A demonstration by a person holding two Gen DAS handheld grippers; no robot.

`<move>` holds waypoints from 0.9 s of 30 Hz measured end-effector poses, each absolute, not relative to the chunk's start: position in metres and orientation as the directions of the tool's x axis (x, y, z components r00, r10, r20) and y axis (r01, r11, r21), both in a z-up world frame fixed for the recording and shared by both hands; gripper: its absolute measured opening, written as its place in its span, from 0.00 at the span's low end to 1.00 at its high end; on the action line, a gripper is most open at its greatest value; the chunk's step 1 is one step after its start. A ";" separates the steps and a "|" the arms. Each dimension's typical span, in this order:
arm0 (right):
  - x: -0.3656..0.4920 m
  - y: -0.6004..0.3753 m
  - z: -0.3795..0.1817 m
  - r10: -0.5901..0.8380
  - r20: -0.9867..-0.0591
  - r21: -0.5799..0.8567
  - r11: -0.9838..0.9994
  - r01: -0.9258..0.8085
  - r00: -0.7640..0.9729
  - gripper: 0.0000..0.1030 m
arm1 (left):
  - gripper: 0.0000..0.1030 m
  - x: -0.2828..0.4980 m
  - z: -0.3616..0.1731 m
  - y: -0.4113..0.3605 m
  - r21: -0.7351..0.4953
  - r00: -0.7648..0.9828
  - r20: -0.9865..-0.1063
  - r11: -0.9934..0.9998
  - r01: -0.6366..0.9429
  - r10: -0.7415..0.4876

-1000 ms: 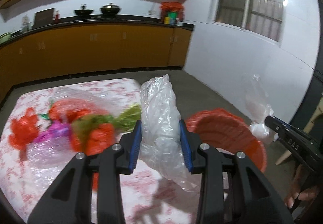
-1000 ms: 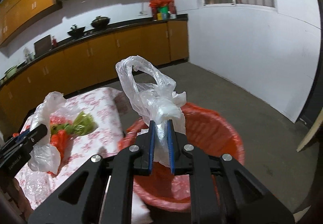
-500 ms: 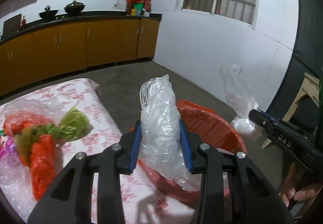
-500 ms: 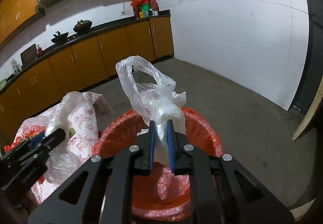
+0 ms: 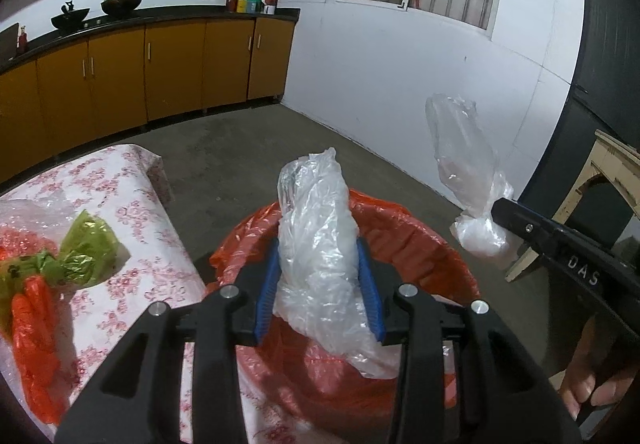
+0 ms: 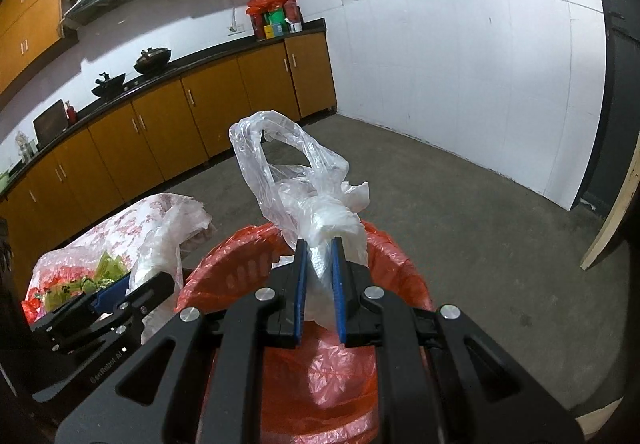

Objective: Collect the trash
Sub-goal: 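Carry the clear bag over the red basket and open the right tool, then open the left tool over the red basket, dropping the clear plastic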

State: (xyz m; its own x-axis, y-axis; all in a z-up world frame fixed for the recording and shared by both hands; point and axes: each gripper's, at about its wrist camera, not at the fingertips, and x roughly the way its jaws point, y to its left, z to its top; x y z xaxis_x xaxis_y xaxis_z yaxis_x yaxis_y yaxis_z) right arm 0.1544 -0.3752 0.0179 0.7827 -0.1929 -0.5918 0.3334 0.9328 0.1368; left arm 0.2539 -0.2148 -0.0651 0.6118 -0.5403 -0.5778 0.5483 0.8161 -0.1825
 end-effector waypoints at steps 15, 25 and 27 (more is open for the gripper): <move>0.153 -0.384 0.017 -0.202 -0.597 0.140 0.927 0.348 0.776 0.41 | 0.56 0.259 -0.076 -0.207 -0.166 0.622 -0.606 0.844 0.510 -0.495; 0.148 -0.357 0.028 -0.264 -0.527 0.038 0.942 0.333 0.808 0.69 | 0.71 0.243 -0.055 -0.154 -0.130 0.734 -0.562 0.917 0.377 -0.382; 0.148 -0.350 0.029 -0.264 -0.519 0.026 0.946 0.323 0.813 0.71 | 0.71 0.240 -0.050 -0.141 -0.133 0.749 -0.555 0.927 0.350 -0.362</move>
State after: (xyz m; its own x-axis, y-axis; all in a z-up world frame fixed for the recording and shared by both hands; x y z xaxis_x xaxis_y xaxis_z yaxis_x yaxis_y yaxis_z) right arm 0.1484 -0.3499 0.0293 0.8131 -0.2638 -0.5189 0.3234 0.9459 0.0259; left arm 0.2396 -0.1411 -0.0497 0.7493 -0.3621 -0.5545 0.3498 0.9274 -0.1328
